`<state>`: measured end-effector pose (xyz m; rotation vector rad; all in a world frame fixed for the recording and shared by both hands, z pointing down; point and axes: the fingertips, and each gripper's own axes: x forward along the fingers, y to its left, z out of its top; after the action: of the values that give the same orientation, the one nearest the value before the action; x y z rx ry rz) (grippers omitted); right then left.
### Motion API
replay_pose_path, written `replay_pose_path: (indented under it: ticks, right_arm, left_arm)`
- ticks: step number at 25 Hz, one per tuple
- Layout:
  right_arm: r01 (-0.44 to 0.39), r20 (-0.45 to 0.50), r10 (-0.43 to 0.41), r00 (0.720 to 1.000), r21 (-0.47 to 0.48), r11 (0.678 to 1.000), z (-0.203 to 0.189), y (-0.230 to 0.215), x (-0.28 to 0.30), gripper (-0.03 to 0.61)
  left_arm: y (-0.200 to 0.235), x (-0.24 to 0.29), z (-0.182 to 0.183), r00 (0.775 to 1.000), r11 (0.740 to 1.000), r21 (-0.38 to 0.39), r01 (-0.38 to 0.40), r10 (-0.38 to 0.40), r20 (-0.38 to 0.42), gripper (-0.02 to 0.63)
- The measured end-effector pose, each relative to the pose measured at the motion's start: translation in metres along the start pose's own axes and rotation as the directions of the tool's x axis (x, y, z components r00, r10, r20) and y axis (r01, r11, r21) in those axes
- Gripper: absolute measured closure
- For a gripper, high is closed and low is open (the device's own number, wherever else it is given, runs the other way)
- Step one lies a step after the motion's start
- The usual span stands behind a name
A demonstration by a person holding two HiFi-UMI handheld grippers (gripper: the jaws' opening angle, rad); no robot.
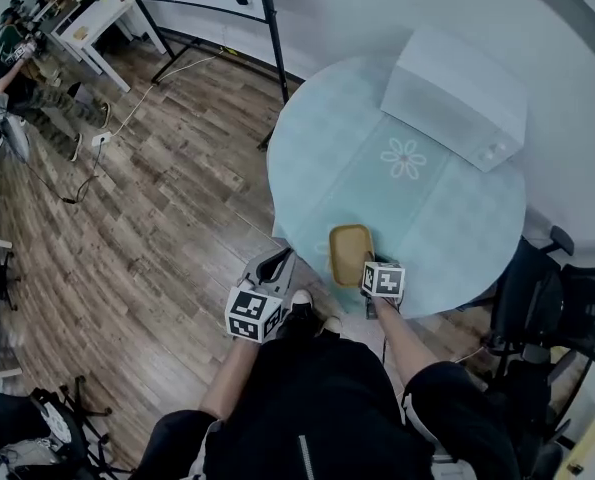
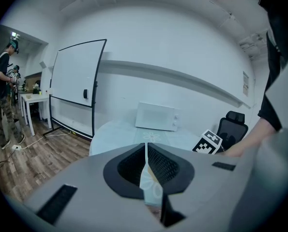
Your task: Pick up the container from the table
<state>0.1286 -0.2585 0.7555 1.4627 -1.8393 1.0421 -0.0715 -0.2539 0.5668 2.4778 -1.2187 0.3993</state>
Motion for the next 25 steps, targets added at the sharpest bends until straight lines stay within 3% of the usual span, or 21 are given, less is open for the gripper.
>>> replay_pose_path:
  ticks: [8, 25]
  right_arm:
    - [0.012, 0.046, -0.015, 0.999, 0.062, 0.998, 0.009, -0.007, -0.041, 0.551]
    - [-0.034, 0.116, 0.021, 0.993, 0.105, 0.994, -0.015, -0.008, -0.105, 0.551]
  left_arm:
    - [-0.021, 0.013, 0.005, 0.998, 0.998, 0.020, 0.056, -0.056, 0.010, 0.588]
    - [-0.079, 0.034, 0.004, 0.979, 0.976, 0.079, 0.203, -0.203, -0.009, 0.588]
